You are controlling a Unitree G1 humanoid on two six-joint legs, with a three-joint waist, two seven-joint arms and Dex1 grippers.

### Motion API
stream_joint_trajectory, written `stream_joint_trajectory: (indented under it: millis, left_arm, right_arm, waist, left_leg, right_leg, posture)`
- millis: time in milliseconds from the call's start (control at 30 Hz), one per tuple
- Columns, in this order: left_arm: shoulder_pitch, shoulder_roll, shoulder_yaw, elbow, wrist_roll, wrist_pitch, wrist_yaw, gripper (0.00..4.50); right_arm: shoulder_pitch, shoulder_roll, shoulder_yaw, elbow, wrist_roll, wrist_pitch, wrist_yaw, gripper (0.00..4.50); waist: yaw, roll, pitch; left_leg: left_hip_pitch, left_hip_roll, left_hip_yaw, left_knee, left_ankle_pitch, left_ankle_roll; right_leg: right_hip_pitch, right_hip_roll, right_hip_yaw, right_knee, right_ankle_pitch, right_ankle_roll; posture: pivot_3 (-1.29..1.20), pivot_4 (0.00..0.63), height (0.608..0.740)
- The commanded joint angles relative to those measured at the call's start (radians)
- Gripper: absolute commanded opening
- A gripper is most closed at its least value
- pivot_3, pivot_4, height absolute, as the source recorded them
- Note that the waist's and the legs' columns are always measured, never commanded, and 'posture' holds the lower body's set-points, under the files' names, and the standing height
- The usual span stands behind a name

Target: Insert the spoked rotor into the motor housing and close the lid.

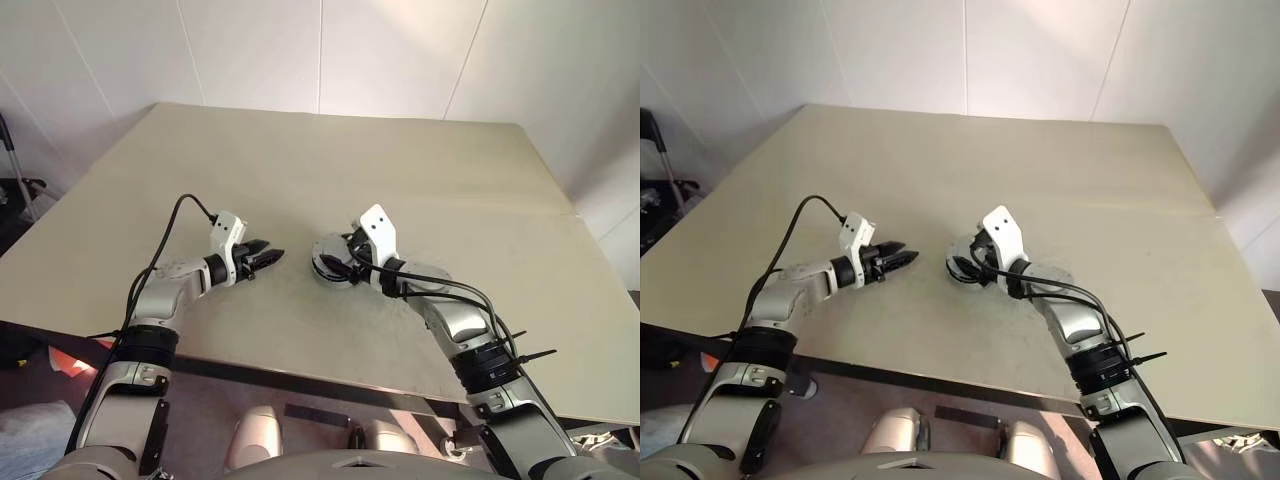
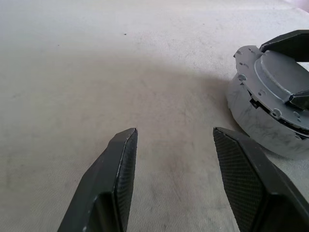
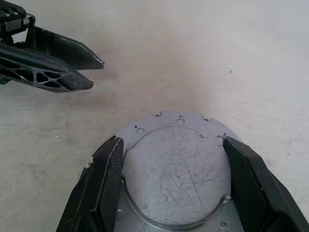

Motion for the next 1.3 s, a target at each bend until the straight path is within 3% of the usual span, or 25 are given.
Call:
stream_joint_trajectory:
  millis: [33, 367, 1033, 1300]
  left_arm:
    - [-0.025, 0.002, 0.007, -0.008, 0.001, -0.019, 0.001, 2.64]
    - [-0.027, 0.0, 0.007, -0.001, 0.001, -0.023, 0.0, 2.64]
    - [-0.013, -0.004, -0.007, -0.023, 0.002, -0.014, 0.002, 2.64]
    - [-0.007, -0.005, -0.018, -0.023, 0.007, -0.016, 0.003, 2.64]
  right_arm:
    - [0.003, -0.028, -0.019, 0.016, -0.039, -0.018, 0.004, 3.15]
    - [0.011, -0.059, -0.08, -0.125, 0.108, 0.146, 0.146, 3.15]
    - [-0.008, -0.014, -0.085, -0.099, 0.051, 0.13, 0.079, 3.15]
    - [-0.011, 0.018, -0.123, -0.142, 0.103, 0.115, 0.097, 3.15]
  waist:
    - [0.001, 0.0, 0.0]
    - [0.001, 0.0, 0.0]
    - [-0.002, 0.0, 0.0]
    - [-0.002, 0.0, 0.0]
  left_leg:
    - [0.0, 0.0, 0.0, 0.0, 0.0, 0.0]
    - [-0.002, 0.0, 0.0, 0.001, -0.002, 0.004]
    - [-0.001, 0.0, 0.0, 0.001, -0.002, 0.003]
    - [-0.001, 0.0, 0.0, 0.001, -0.002, 0.003]
  right_leg:
    - [0.0, 0.0, 0.0, 0.0, 0.0, 0.0]
    - [-0.001, 0.0, 0.0, 0.0, 0.0, 0.0]
    - [-0.001, 0.0, 0.0, 0.0, 0.0, 0.0]
    - [-0.001, 0.0, 0.0, 0.0, 0.0, 0.0]
  posture:
    - [0.0, 0.0, 0.74]
    - [0.0, 0.0, 0.74]
    - [0.0, 0.0, 0.74]
    - [0.0, 0.0, 0.74]
